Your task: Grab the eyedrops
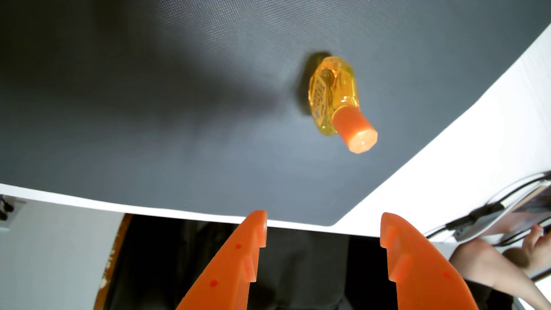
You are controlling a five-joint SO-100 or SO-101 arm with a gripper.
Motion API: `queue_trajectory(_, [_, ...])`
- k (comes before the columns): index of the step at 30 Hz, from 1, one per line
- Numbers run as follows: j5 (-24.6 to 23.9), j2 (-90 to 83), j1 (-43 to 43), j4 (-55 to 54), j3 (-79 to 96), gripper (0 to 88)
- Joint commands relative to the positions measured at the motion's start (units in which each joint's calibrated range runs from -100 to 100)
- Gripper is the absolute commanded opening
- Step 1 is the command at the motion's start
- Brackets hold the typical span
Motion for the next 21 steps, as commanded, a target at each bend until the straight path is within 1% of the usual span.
queue_trajectory(1, [0.64, 4.92, -0.26, 0.44, -6.34, 23.2])
queue_trajectory(9, [-0.35, 14.77, -3.50, 0.27, -12.73, 23.9])
queue_trajectory(14, [-1.45, 16.47, -4.92, 0.10, -13.09, 23.4])
queue_trajectory(21, [-1.82, 16.81, -5.42, -0.25, -12.10, 23.3])
